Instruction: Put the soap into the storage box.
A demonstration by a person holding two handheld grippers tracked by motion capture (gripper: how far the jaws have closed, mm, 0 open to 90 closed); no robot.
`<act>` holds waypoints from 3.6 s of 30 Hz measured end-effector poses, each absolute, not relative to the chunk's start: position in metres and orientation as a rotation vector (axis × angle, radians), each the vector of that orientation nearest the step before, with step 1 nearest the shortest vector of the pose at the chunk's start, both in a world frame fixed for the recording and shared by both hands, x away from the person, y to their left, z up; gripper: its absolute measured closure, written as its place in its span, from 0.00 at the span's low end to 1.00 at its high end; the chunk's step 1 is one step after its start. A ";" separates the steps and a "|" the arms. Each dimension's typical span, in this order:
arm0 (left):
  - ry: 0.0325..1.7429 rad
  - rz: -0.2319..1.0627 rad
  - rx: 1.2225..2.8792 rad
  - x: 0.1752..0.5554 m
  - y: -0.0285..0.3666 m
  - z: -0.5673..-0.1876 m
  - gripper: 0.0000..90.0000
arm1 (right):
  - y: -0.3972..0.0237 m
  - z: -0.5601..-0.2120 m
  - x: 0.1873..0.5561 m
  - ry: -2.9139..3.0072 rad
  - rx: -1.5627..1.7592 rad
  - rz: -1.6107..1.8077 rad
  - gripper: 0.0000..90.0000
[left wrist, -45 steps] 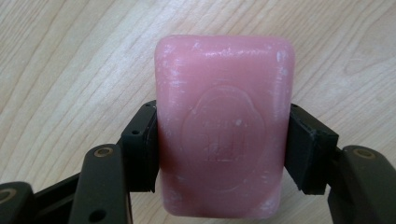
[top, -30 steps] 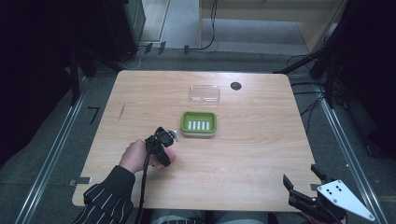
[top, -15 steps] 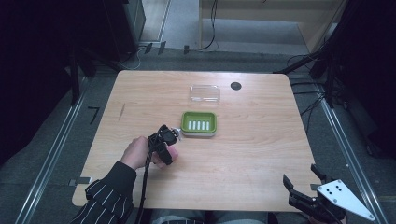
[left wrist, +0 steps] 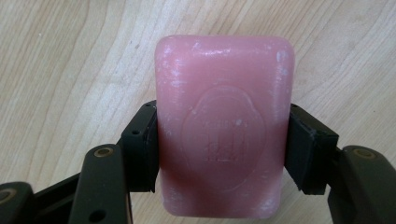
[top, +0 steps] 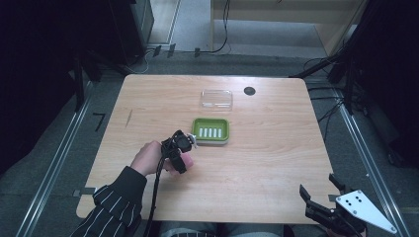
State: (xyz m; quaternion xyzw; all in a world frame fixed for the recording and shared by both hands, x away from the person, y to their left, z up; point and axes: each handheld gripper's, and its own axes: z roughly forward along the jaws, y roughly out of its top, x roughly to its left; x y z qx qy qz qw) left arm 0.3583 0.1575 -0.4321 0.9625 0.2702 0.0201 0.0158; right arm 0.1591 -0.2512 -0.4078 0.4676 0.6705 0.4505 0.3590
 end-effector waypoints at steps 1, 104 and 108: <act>0.841 0.060 2.991 0.358 0.157 -0.432 0.42 | -0.251 -0.408 0.159 1.729 1.206 1.162 0.14; 0.419 0.092 3.013 0.409 0.096 -0.387 0.43 | -0.250 -0.408 0.160 1.731 1.207 1.153 0.14; 0.403 0.096 3.016 0.412 0.095 -0.388 0.43 | -0.250 -0.408 0.160 1.731 1.208 1.152 0.14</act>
